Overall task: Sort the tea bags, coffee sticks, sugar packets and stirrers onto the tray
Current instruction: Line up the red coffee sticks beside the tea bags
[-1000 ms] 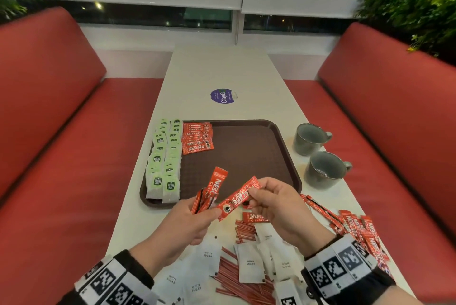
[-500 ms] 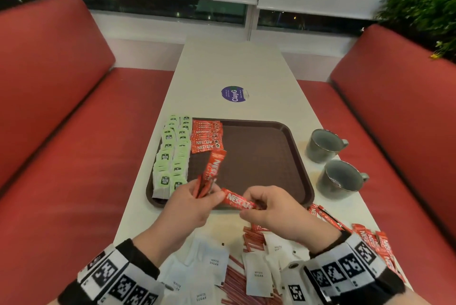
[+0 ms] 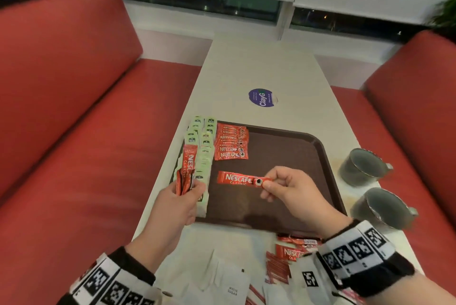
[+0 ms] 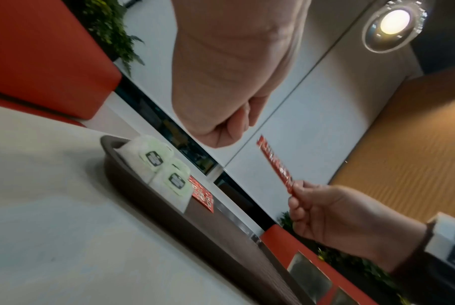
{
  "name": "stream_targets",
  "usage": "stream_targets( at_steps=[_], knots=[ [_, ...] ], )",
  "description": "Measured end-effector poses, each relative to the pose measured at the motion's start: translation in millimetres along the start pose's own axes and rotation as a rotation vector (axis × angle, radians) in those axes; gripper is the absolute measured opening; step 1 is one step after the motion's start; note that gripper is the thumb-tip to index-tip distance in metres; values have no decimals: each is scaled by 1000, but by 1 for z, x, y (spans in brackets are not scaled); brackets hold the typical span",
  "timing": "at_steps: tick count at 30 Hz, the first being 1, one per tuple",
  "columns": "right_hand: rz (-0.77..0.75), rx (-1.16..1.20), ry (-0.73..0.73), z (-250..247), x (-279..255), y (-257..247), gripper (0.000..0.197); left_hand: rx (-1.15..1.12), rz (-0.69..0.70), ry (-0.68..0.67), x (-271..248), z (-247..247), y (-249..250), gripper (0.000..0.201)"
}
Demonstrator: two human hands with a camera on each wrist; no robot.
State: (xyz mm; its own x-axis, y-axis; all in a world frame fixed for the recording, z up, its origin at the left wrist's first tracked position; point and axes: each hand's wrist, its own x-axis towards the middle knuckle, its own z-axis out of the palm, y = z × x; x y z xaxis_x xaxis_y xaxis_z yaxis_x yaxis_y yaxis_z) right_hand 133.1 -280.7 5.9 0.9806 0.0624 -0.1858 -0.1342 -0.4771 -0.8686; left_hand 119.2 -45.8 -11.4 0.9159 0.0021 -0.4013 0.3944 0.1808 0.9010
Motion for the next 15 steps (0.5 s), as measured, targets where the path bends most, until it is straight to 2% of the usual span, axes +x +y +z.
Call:
stream_targets(
  at_steps=[2, 4, 10, 13, 15],
  knots=[
    [19, -91, 116, -8, 27, 4, 19, -38, 2, 23, 4, -9, 2, 8],
    [60, -241, 154, -11, 53, 6, 13, -48, -4, 16, 5, -17, 2, 4],
    [211, -378, 12, 7, 114, 15, 8, -35, -44, -6, 3, -22, -7, 12],
    [263, -402, -5, 17, 130, 20, 11, -17, -57, -8, 1, -24, -11, 19],
    [283, -406, -16, 22, 136, 21, 13, -25, -67, 2, 0, -26, -12, 15]
  ],
)
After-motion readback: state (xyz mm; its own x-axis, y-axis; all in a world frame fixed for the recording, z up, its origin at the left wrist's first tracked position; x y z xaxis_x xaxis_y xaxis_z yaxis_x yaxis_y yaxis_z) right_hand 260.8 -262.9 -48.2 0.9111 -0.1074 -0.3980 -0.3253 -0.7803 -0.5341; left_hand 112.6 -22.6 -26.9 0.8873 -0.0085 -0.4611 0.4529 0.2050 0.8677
